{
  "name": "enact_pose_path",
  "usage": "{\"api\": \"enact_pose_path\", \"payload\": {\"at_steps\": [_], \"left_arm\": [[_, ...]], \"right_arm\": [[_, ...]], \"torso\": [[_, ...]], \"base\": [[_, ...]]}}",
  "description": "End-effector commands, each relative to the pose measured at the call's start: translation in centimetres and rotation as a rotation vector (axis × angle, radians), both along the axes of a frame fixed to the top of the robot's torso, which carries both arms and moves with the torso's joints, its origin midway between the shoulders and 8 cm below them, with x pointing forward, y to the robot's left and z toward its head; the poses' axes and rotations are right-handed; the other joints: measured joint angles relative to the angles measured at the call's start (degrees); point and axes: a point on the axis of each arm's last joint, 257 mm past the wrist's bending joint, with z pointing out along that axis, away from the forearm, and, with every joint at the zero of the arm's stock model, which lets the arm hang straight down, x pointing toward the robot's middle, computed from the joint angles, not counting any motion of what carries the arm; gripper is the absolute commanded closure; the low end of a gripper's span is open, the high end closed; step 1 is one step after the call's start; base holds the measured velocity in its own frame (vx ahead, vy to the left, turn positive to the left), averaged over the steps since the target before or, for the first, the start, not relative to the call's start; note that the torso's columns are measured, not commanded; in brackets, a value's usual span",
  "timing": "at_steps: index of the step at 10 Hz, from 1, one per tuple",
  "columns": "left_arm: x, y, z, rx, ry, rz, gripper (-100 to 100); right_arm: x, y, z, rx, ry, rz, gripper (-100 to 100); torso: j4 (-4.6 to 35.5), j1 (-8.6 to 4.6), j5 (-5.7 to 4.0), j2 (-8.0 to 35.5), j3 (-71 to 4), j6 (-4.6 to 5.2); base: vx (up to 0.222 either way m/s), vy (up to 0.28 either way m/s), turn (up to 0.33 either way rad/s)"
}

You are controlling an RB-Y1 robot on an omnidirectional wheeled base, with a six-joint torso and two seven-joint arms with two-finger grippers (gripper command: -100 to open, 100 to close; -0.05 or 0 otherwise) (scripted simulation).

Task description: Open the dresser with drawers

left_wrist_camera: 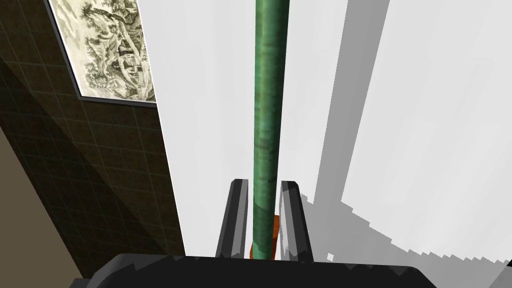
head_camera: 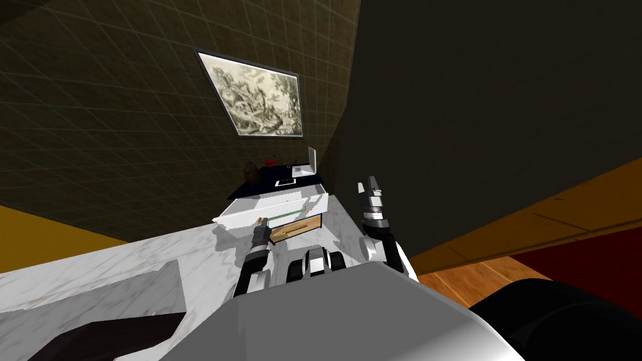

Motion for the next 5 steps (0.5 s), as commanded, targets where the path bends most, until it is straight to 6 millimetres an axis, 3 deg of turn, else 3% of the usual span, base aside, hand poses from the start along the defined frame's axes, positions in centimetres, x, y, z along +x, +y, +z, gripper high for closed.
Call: {"api": "enact_pose_path", "payload": {"at_steps": [1, 3, 4, 5], "left_arm": [[-0.47, -0.12, 0.52, 0.003, -0.012, -0.003, 100], [-0.85, -0.21, 0.93, 0.006, -0.022, -0.006, 100], [-1.05, -0.10, 0.73, 0.001, -0.006, -0.003, -100], [-1.19, 0.02, 1.24, 0.001, -0.006, -0.001, -100]], "right_arm": [[0.00, 0.00, 0.01, 0.000, 0.000, 0.000, 0], [0.00, 0.00, 0.00, 0.000, 0.000, 0.000, 0], [0.00, 0.00, 0.00, 0.000, 0.000, 0.000, 0], [0.00, 0.00, 0.00, 0.000, 0.000, 0.000, 0]], "torso": [[-0.08, -0.03, 0.07, 0.18, 0.08, 0.01], [0.00, 0.04, 0.08, 0.35, 0.22, -0.03], [0.01, -0.06, 0.03, 0.24, 0.14, -0.01], [-0.15, 0.03, 0.11, -0.08, -0.02, 0.03]], "base": [[-0.198, -0.021, 0.013], [-0.167, -0.040, 0.012], [-0.060, -0.025, -0.007], [0.014, 0.004, -0.021]]}}
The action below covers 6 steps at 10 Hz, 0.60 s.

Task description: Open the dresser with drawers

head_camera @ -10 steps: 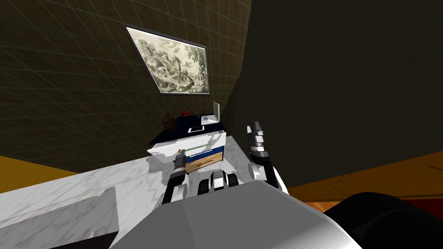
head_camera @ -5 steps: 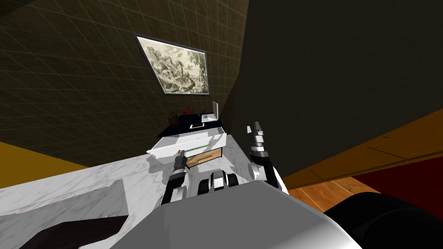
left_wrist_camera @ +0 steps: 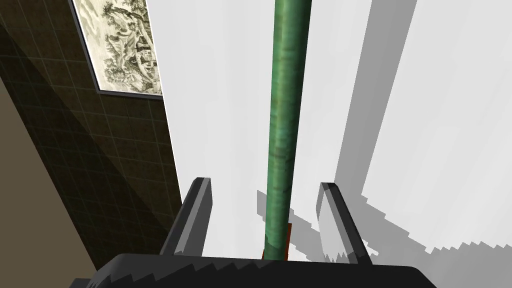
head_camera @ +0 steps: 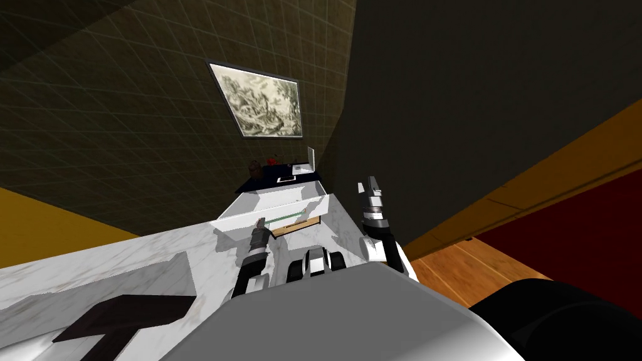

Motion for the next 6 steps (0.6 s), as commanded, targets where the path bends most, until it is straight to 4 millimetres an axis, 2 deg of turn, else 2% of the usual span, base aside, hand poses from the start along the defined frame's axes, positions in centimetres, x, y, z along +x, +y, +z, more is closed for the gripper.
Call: {"api": "enact_pose_path", "payload": {"at_steps": [1, 6], "left_arm": [[-0.2, 0.2, 1.2, -0.002, 0.001, 0.004, -100], [-1.0, 0.7, 3.9, -0.005, 0.001, 0.011, -100]], "right_arm": [[0.0, 0.0, 0.0, 0.000, 0.000, 0.000, 0], [0.0, 0.0, 0.0, 0.000, 0.000, 0.000, 0]], "torso": [[-0.11, 0.14, 0.08, -0.23, -0.15, 0.01], [-0.02, 0.05, 0.09, 0.24, 0.16, 0.01]], "base": [[0.031, 0.004, -0.014], [0.020, 0.001, -0.016]]}}
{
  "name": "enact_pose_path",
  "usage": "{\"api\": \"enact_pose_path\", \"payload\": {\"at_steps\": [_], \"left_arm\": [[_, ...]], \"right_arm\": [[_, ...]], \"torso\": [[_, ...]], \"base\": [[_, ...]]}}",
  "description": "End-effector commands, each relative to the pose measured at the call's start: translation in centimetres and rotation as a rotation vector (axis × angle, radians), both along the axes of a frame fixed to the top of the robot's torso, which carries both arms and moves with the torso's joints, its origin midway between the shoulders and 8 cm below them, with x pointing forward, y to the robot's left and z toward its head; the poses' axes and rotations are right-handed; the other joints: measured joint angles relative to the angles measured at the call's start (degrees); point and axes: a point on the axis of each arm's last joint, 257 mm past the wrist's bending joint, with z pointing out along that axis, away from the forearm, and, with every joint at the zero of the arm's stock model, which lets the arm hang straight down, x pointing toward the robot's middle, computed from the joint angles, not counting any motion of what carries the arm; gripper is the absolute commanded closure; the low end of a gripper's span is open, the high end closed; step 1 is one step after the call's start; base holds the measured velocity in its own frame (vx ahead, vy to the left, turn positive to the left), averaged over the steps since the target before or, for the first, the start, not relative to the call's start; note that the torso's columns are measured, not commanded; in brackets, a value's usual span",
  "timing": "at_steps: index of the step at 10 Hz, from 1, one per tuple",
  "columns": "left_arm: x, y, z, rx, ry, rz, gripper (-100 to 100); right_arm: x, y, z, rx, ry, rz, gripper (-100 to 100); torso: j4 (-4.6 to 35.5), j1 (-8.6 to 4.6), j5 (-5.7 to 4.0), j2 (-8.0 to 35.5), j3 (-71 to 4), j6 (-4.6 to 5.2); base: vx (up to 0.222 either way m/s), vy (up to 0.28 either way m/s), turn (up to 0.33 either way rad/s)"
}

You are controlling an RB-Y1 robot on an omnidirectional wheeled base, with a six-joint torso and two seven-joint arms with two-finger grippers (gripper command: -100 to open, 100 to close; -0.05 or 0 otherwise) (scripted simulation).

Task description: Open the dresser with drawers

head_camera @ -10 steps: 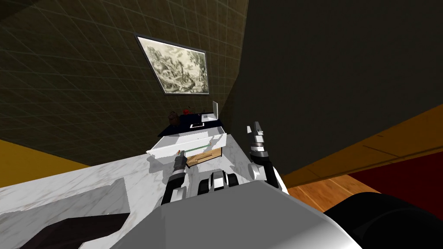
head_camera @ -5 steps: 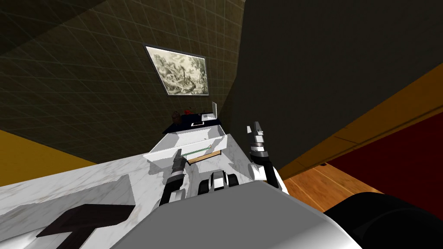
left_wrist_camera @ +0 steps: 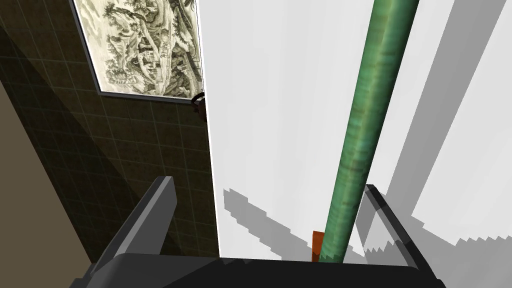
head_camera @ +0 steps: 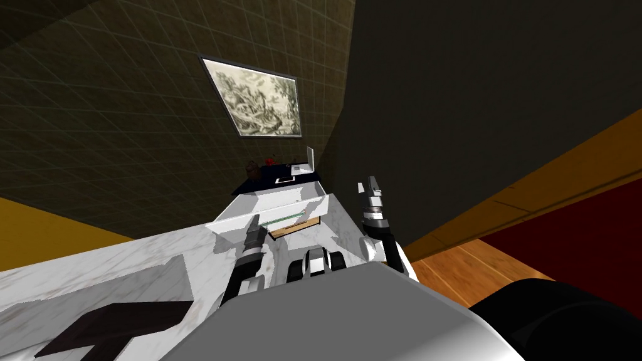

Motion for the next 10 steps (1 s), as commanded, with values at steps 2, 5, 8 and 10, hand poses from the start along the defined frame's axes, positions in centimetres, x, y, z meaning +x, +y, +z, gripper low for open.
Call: {"api": "enact_pose_path", "payload": {"at_steps": [2, 5, 8, 10], "left_arm": [[-0.6, 0.2, 1.9, -0.003, 0.004, 0.005, -100], [-0.8, 0.3, 1.0, -0.007, 0.022, 0.006, 0], [-0.8, 0.3, 0.6, -0.009, 0.031, 0.007, 0], [-0.8, 0.3, 0.5, -0.010, 0.034, 0.007, 0]], "right_arm": [[0.0, 0.0, 0.0, 0.000, 0.000, 0.000, 0], [0.0, 0.0, 0.0, 0.000, 0.000, 0.000, 0], [0.0, 0.0, 0.0, 0.000, 0.000, 0.000, 0], [0.0, 0.0, 0.0, 0.000, 0.000, 0.000, 0]], "torso": [[0.08, -0.05, -0.09, 0.01, -0.03, -0.02], [0.16, -0.14, -0.15, 0.15, 0.05, -0.03], [0.04, -0.04, -0.06, -0.03, -0.04, 0.00], [0.00, -0.01, -0.02, -0.08, -0.06, 0.00]], "base": [[0.005, -0.004, -0.017], [0.005, 0.000, -0.003], [0.000, 0.000, 0.000], [0.000, 0.000, 0.000]]}}
